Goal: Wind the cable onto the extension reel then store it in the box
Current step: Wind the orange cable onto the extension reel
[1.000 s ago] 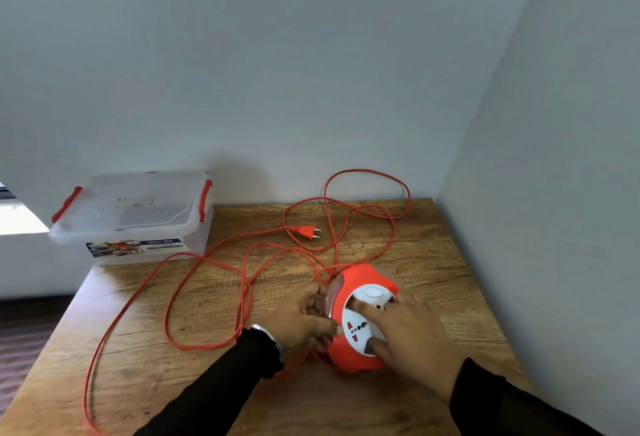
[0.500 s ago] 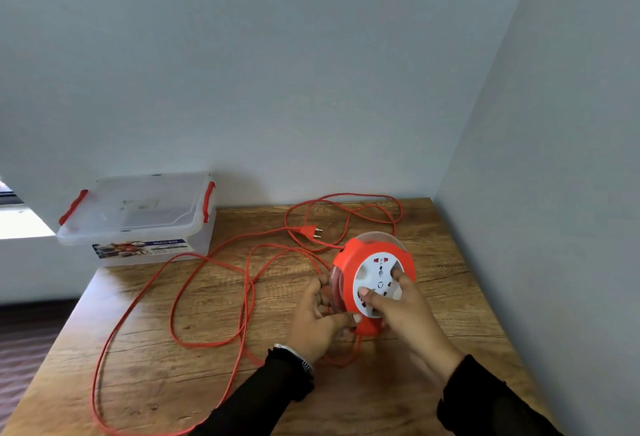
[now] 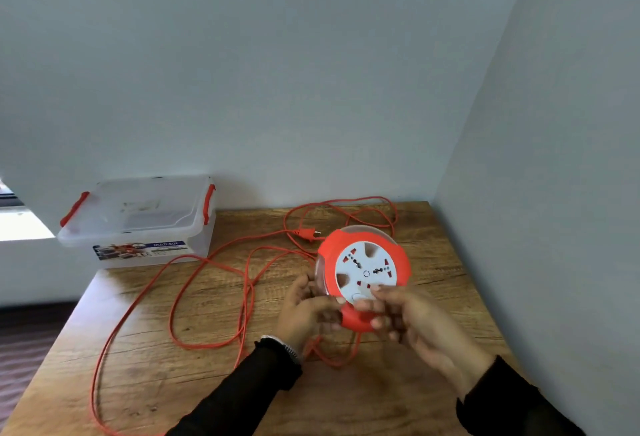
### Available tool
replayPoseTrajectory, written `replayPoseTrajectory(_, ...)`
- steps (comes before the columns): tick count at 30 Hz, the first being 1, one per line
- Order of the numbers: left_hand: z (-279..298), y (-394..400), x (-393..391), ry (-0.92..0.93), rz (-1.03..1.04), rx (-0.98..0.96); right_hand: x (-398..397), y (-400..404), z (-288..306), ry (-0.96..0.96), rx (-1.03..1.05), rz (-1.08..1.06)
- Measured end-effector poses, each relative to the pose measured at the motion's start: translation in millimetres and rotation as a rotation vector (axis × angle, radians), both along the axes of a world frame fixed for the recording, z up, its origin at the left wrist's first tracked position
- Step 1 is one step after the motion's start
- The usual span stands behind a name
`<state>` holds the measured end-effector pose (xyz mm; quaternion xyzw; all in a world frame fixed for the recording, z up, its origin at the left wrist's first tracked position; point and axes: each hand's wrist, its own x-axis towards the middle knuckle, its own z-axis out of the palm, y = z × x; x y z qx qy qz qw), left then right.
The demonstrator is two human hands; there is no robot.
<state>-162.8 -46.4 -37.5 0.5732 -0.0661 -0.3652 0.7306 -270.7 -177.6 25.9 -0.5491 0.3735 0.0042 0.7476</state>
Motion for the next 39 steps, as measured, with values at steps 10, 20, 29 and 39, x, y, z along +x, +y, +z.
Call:
replayPoseTrajectory(10, 39, 4, 37, -0.213, -0.205, 0.136, -11, -17, 1, 0.016, -1.587, 0.728)
replayPoseTrajectory(20, 43, 2, 39, -0.294, -0.415, 0.226, 0, -23, -17, 0.043, -1.64, 0.821)
replayPoseTrajectory(29, 25, -13, 8, -0.186, -0.161, 0.088, 12, -28, -20, 0.049, -1.55, 0.378)
replayPoseTrajectory(39, 16, -22, -14, -0.135, 0.021, -0.017, 33, -7, 4, 0.026, -0.111, -0.05)
